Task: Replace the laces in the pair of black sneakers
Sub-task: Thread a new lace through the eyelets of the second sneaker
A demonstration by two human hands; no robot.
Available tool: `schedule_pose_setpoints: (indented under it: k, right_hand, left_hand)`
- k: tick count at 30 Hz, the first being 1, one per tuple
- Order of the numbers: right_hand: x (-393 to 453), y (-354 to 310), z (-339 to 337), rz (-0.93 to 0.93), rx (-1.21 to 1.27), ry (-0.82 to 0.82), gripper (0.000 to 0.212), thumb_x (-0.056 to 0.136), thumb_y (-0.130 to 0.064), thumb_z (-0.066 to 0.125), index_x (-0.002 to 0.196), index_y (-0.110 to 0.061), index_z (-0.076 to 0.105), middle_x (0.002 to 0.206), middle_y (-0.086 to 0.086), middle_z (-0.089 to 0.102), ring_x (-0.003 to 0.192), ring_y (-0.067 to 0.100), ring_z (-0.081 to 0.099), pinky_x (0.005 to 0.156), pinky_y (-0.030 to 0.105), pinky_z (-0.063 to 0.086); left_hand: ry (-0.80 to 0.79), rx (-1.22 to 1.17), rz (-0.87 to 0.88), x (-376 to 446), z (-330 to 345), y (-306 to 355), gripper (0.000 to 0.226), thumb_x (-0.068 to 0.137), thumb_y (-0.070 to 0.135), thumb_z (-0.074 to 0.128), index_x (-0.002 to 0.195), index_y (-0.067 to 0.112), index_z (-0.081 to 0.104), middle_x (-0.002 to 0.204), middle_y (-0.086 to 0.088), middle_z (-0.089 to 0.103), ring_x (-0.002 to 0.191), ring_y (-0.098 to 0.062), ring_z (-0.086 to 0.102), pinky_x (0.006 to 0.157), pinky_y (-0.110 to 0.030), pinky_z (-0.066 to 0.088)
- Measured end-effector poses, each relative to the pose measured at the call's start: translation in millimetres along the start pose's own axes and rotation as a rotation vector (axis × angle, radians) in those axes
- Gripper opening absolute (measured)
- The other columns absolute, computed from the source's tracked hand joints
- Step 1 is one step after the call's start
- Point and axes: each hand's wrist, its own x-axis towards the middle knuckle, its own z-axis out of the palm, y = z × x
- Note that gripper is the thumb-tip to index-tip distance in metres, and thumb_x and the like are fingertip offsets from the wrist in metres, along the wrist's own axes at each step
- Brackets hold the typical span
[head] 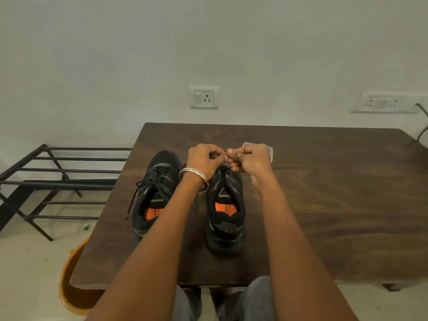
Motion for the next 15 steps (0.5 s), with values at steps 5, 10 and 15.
schedule_pose_setpoints:
  k: [5,10,15]
  right_hand:
    - [-3.7,1.3,-11.7,0.095,-0.478,-0.193,0.040,0.081,-0.012,0.079,0.114,-0.001,0.062,0.106,0.013,0.067,0.090,0.021,0.060,0.062,0.028,0.047]
    - [-14.3,11.8,-5.8,0.218,-0.812,-0.359,0.060,0.077,-0.017,0.081,0.128,-0.011,0.050,0.116,0.011,0.061,0.096,0.027,0.063,0.074,0.045,0.061]
    - [-14.2,16.5,-12.2,0.291,-0.600,-0.281,0.048,0.089,-0.004,0.060,0.133,-0.014,0.049,0.117,0.016,0.059,0.093,0.033,0.067,0.070,0.050,0.061]
  left_hand:
    - [-0.096,0.118,-0.098,-1.8,10.9,-4.3,0.006,0.091,0.014,0.060,0.088,0.015,0.065,0.074,0.007,0.060,0.066,-0.003,0.054,0.061,-0.010,0.043]
    - [-0.166,0.272,-0.206,-3.5,22.7,-4.9,0.028,0.089,0.012,0.060,0.062,0.018,0.059,0.072,-0.001,0.061,0.068,-0.012,0.058,0.075,-0.027,0.051]
    - [-0.108,0.277,-0.257,-6.7,25.8,-5.4,0.041,0.090,0.010,0.056,0.052,0.020,0.047,0.057,0.006,0.046,0.055,-0.005,0.042,0.069,-0.023,0.042]
